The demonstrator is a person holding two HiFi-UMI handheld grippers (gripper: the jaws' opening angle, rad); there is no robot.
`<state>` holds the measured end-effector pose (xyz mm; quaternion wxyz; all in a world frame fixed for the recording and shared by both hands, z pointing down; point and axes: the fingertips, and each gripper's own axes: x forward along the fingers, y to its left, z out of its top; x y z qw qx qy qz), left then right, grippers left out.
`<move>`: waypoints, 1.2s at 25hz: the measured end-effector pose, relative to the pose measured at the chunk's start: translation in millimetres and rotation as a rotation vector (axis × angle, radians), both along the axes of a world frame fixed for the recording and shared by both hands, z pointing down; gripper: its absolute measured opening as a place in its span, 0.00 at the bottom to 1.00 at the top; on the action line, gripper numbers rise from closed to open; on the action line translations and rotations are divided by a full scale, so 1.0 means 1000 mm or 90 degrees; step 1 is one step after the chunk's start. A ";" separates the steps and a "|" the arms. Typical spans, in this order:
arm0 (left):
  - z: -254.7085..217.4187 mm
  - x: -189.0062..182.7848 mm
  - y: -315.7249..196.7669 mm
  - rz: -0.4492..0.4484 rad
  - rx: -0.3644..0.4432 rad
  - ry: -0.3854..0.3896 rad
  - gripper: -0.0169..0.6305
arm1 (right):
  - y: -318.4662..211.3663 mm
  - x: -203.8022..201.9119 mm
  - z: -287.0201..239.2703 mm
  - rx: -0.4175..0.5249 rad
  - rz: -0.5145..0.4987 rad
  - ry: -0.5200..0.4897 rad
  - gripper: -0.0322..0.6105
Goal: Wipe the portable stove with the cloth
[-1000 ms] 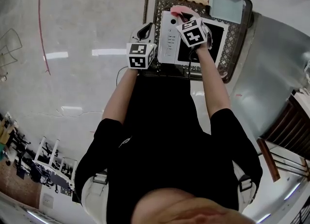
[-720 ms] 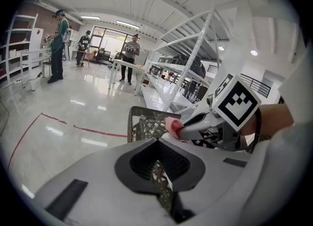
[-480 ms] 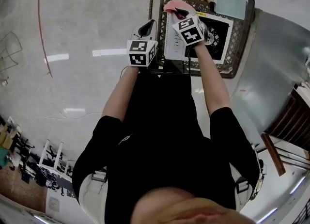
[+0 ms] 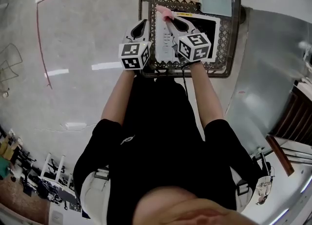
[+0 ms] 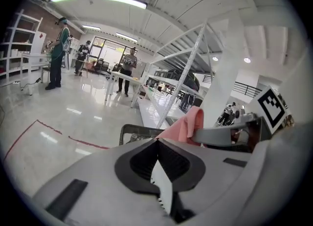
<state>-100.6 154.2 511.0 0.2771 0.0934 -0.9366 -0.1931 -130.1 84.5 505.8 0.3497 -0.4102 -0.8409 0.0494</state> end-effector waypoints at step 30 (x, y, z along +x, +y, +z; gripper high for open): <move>-0.224 0.120 -0.289 0.048 -0.161 -0.320 0.03 | -0.314 0.148 -0.226 -0.048 0.185 -0.421 0.08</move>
